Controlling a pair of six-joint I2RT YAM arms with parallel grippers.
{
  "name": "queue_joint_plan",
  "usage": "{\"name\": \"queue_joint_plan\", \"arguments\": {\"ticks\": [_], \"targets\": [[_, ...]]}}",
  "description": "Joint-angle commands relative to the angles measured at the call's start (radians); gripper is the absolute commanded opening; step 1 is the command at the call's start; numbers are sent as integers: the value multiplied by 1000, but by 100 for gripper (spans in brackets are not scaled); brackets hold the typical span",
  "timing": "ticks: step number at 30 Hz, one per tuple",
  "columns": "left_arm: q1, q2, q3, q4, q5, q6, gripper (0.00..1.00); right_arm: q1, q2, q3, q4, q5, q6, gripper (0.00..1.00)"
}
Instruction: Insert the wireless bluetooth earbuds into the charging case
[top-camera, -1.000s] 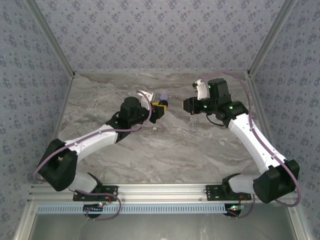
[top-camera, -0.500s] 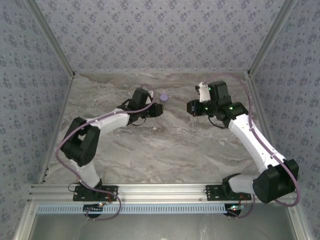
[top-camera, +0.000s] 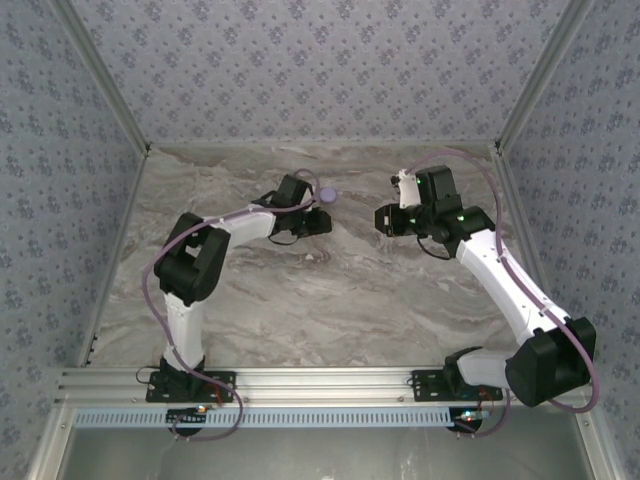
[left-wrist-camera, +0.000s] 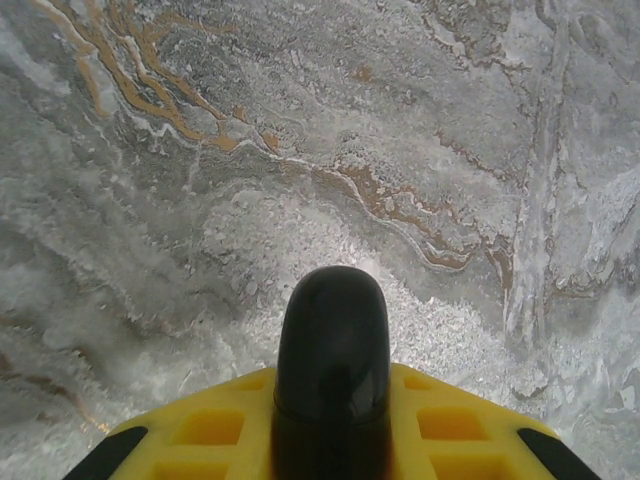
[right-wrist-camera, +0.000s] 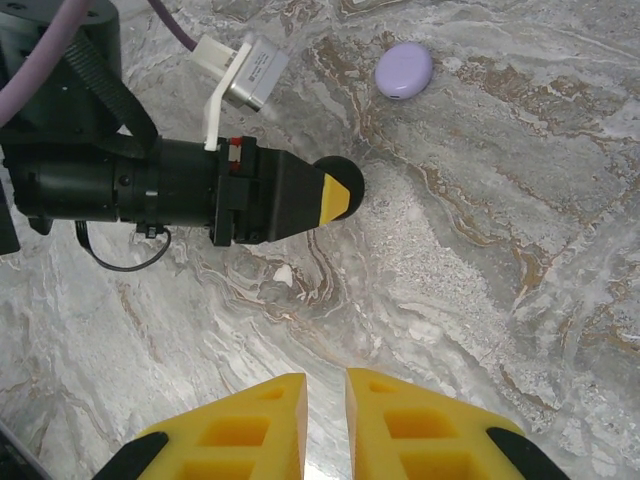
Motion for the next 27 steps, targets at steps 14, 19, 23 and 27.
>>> {"name": "queue_joint_plan", "arguments": {"ticks": [14,19,23,27], "targets": [[4,110,106,-61,33,-22,28,-6,-8,-21,-15,-4,-5,19],[6,110,99,-67,20,-14,33,-6,-7,-22,-15,-1,-6,19],[5,99,97,-78,2,1,46,-5,-6,-24,-17,4,-8,19],[4,64,86,-92,-35,34,56,-7,-5,-24,-18,18,-10,19]]}}
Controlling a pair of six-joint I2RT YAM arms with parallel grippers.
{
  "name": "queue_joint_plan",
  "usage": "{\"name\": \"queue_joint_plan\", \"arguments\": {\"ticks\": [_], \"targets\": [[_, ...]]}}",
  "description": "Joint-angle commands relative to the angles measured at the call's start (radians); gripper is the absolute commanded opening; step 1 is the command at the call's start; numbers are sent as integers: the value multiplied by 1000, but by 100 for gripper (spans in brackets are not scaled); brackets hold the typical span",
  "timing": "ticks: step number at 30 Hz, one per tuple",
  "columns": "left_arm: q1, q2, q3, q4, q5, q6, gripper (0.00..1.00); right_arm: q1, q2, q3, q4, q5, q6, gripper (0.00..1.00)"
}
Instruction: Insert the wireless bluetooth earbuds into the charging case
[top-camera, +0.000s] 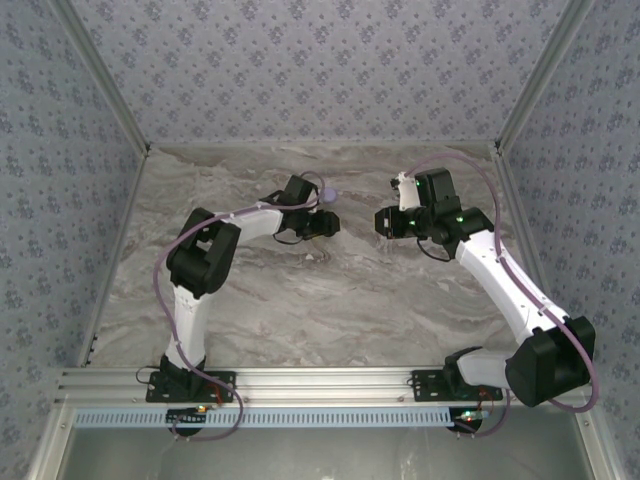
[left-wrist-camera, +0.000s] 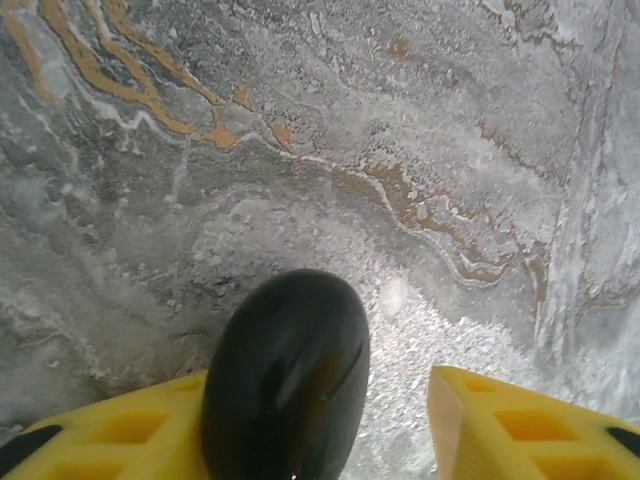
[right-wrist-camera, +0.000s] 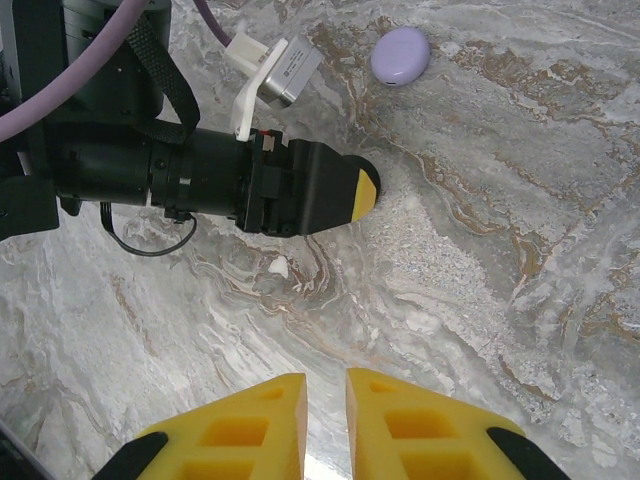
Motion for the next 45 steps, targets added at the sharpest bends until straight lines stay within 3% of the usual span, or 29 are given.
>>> {"name": "queue_joint_plan", "arguments": {"ticks": [1,7,21,29,37,41,45], "targets": [[7,-43,3,-59,-71,43,57,-8,-6,-8,-18,23,-12,20],[9,-145,-24,-115,-169,119,64,-13,-13,-23,-13,115,-14,22],[53,-504,-256,-151,-385,210,63,-59,-12,-104,30,351,-18,25],[149,-716,-433,-153,-545,252,65,-131,-12,-164,78,462,10,41],[237,-805,-518,-192,-729,267,70,-208,-16,-248,135,555,7,54],[254,-807,-546,-175,-864,285,79,-266,-24,-317,218,574,3,61],[276,-791,-582,-122,-929,309,87,-320,-31,-393,322,566,-5,67]]}}
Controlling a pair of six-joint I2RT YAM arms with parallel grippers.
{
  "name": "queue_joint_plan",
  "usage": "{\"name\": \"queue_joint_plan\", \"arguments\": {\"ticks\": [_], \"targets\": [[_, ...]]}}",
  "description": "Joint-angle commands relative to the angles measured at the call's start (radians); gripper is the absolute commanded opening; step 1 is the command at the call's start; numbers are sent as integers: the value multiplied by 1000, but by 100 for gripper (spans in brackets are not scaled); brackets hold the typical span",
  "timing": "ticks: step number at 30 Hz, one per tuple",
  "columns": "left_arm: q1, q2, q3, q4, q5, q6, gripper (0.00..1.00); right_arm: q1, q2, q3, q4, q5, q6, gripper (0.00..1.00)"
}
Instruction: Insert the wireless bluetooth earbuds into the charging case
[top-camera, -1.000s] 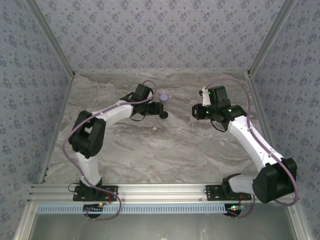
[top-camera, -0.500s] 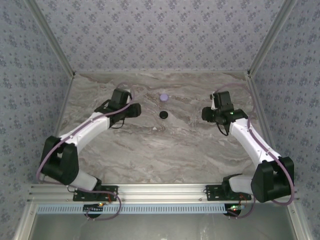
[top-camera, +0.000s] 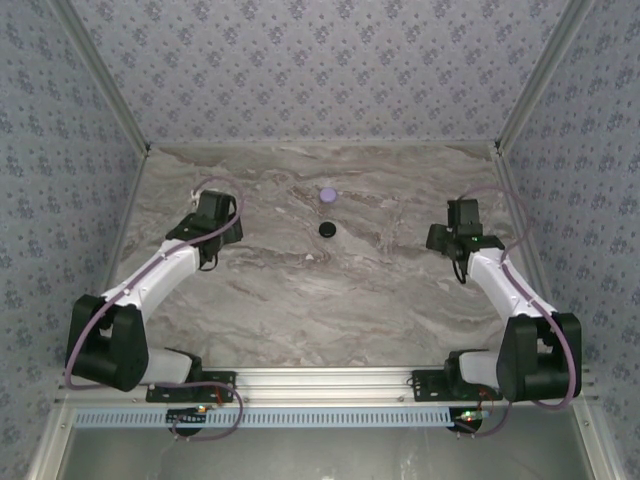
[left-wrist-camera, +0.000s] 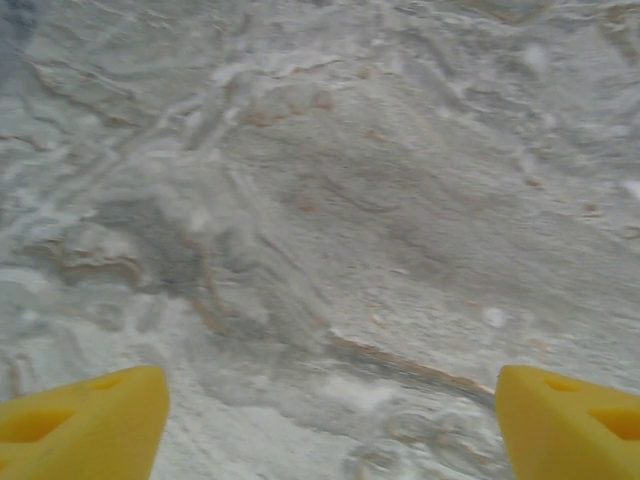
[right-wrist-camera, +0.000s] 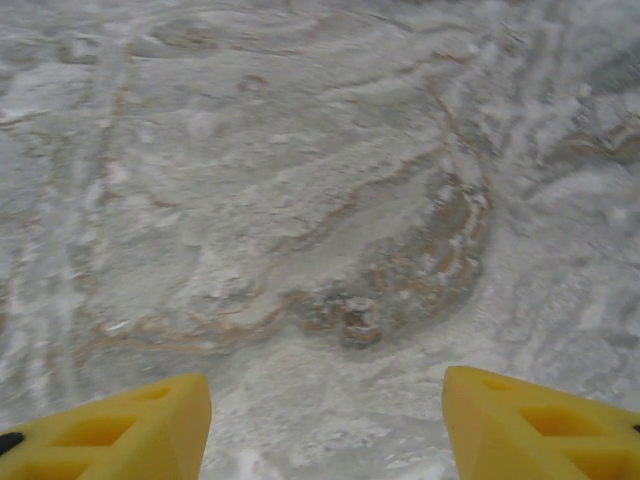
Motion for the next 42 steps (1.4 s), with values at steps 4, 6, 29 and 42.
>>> {"name": "queue_joint_plan", "arguments": {"ticks": [4,6,29,42], "targets": [[34,20,-63,129,-137,86,95,-60,-34,-111,205,29,-40,75],[39,27,-87,194,-138,137,97,-69,-41,-154,272,25,-66,76],[189,52,-387,836,258,380,99,-180,23,-390,866,-208,-220,78],[299,101,-484,1093,405,367,99,-200,122,-406,1054,-302,-207,78]]}}
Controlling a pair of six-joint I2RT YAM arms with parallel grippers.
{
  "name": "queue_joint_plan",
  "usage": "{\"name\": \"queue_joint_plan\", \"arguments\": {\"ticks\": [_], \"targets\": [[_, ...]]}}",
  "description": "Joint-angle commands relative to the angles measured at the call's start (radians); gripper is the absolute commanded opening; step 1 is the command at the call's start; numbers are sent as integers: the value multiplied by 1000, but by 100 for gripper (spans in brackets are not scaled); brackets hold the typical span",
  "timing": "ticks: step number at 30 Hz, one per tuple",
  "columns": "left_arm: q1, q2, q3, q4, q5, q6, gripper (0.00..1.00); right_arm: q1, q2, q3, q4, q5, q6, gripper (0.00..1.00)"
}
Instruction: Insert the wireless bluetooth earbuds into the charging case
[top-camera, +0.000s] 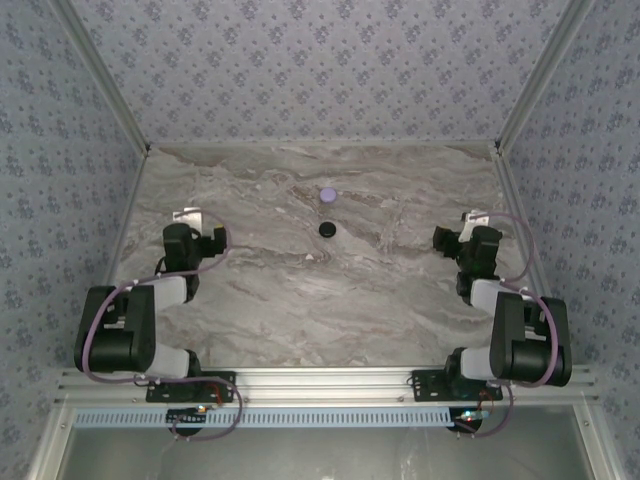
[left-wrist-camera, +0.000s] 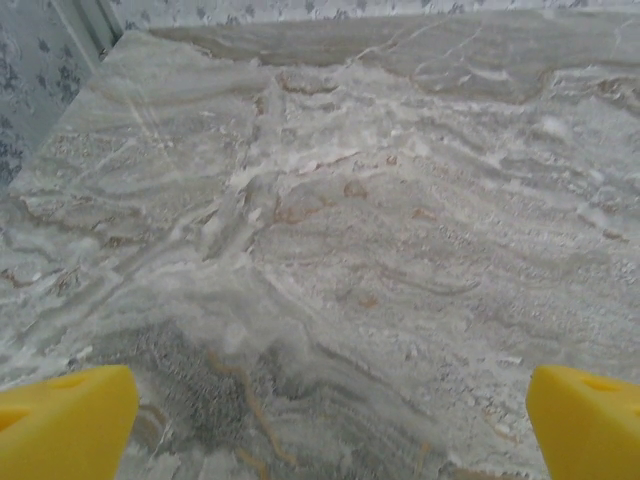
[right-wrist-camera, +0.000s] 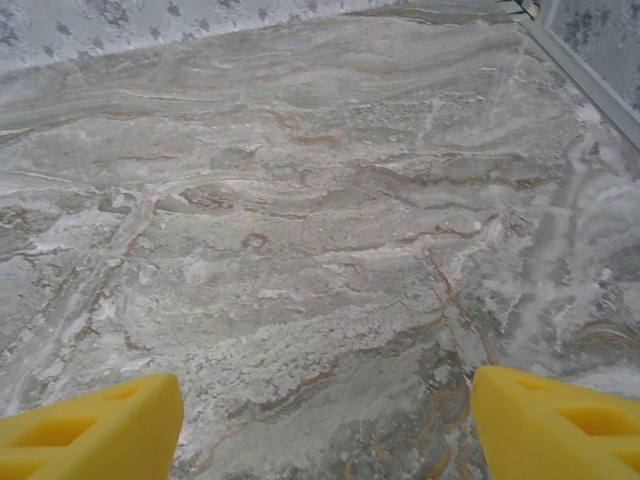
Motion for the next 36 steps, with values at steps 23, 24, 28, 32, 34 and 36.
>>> {"name": "queue_joint_plan", "arguments": {"ticks": [23,24,28,32,34,36], "targets": [[28,108,-4,141,40,-36,99,107,160,8,167,87,-85,100],[28,107,-2,141,41,-36,99,105,161,10,166,83,-84,100],[29,107,-3,141,40,-37,99,104,161,10,166,81,-82,100],[27,108,-3,140,42,-37,99,103,161,9,167,81,-82,100],[28,107,-4,141,42,-37,99,103,160,7,167,81,-82,100],[28,108,-5,142,43,-37,99,103,159,6,169,81,-82,100]]}}
